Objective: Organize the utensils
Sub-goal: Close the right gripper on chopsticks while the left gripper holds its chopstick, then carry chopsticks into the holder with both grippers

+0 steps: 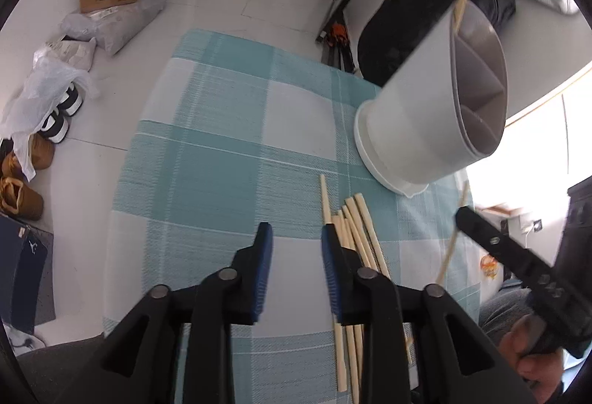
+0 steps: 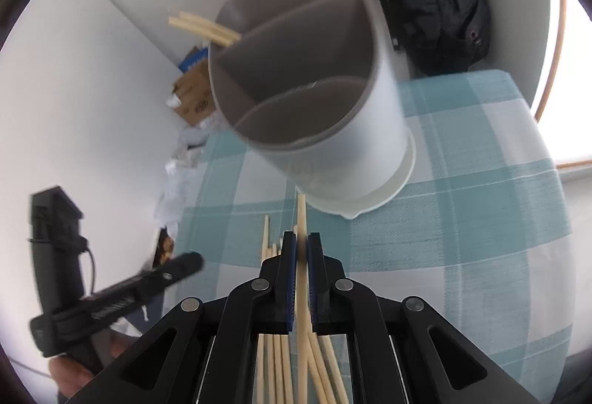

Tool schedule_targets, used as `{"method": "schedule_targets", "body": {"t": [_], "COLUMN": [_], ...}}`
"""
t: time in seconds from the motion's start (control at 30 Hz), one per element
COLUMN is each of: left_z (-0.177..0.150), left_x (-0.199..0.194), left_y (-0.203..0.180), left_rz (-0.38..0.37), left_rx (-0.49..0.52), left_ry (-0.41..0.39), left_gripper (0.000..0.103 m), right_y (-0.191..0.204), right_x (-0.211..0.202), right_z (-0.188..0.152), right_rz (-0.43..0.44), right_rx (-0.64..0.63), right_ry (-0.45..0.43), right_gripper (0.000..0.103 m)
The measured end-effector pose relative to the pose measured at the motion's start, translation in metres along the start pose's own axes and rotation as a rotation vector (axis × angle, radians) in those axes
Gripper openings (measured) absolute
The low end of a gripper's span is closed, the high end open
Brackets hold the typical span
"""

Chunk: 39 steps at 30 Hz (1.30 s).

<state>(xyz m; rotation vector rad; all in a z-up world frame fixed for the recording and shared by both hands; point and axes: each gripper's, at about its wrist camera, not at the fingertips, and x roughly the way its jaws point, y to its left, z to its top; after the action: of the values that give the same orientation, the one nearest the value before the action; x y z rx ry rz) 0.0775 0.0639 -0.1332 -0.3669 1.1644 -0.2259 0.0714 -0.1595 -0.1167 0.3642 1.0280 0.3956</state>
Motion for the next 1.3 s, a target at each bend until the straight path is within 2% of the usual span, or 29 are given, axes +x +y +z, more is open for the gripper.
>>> {"method": "schedule_targets", "body": {"t": [0.03, 0.07, 0.33, 0.37, 0.57, 0.6, 0.63, 0.67, 0.73, 0.8, 0.93, 1.13, 1.3], "left_z": [0.001, 0.003, 0.012, 0.013, 0.017, 0.016, 0.015, 0.013, 0.011, 0.009, 0.009, 0.016, 0.015], "left_x": [0.003, 0.006, 0.032, 0.032, 0.037, 0.038, 0.040, 0.041, 0.040, 0.039, 0.041, 0.042, 0.021], "left_y": [-0.003, -0.006, -0.013, -0.013, -0.021, -0.024, -0.027, -0.030, -0.029, -0.029, -0.032, -0.032, -0.039], "left_rz": [0.011, 0.028, 0.138, 0.156, 0.271, 0.301, 0.330, 0.360, 0.345, 0.354, 0.357, 0.335, 0.285], "left_rx": [0.008, 0.012, 0.017, 0.021, 0.080, 0.101, 0.121, 0.144, 0.149, 0.148, 0.165, 0.126, 0.093], "left_ry": [0.003, 0.001, 0.043, 0.029, 0.044, 0.052, 0.056, 0.055, 0.042, 0.043, 0.055, 0.049, -0.031], "left_gripper": [0.041, 0.047, 0.047, 0.047, 0.047, 0.046, 0.041, 0.031, 0.014, 0.013, 0.004, 0.001, 0.001], "right_y": [-0.005, -0.009, -0.027, -0.029, -0.046, -0.047, -0.048, -0.050, -0.054, -0.054, -0.054, -0.057, -0.051], "right_x": [-0.008, -0.016, -0.042, -0.045, -0.047, -0.046, -0.046, -0.047, -0.049, -0.054, -0.059, -0.065, -0.066], "right_z": [0.001, 0.001, 0.014, 0.014, 0.016, 0.019, 0.020, 0.020, 0.021, 0.021, 0.021, 0.019, 0.017], "right_rz": [0.028, 0.044, 0.134, 0.140, 0.185, 0.187, 0.192, 0.204, 0.218, 0.224, 0.233, 0.225, 0.198], "right_rx": [0.009, 0.013, 0.033, 0.033, 0.062, 0.066, 0.073, 0.084, 0.095, 0.098, 0.092, 0.092, 0.063], "right_ry": [-0.015, -0.031, -0.128, -0.141, -0.174, -0.173, -0.175, -0.175, -0.176, -0.186, -0.194, -0.213, -0.222], "right_gripper": [0.005, 0.005, 0.005, 0.005, 0.005, 0.005, 0.005, 0.005, 0.005, 0.005, 0.004, 0.004, 0.004]}}
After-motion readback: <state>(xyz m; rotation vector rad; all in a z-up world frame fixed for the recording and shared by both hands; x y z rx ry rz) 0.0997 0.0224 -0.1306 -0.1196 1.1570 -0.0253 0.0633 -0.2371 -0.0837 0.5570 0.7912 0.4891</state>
